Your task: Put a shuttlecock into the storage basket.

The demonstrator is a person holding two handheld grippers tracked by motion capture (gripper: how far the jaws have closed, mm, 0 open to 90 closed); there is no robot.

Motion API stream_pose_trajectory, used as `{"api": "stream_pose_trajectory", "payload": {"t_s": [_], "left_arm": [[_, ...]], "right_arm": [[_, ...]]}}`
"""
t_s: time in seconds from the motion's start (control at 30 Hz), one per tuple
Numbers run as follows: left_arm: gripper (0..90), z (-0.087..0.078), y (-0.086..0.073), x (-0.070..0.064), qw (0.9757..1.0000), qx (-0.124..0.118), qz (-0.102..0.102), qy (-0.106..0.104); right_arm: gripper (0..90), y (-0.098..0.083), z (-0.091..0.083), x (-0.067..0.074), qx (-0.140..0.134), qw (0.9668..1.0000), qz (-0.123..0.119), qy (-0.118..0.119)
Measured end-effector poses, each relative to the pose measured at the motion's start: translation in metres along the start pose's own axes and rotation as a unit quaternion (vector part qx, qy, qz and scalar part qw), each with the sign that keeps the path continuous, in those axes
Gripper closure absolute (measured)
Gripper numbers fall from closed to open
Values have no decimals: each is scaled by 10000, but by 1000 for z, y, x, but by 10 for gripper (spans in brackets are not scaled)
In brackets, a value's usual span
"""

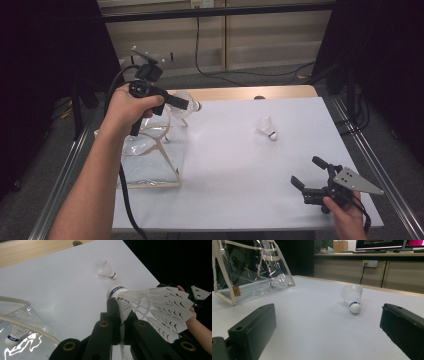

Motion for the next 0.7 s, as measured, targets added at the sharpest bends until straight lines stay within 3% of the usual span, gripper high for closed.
{"api": "stream_pose_trajectory", "payload": {"t_s": [0.27,0.7], "left_arm": [[897,-4,1,3,9999,-67,-105,55],[897,-10,0,10,9998,-38,-104,149]], "right_arm": [[3,0,0,0,5,10000,1,5],[3,0,0,0,3,10000,12,6]]}}
Point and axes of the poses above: each handheld gripper's, and its own axes: z roughly forward along the jaws, y roughly out of its top, x roughly to its left, the point moved 7 cm from there along z, roughly forward along the jaws
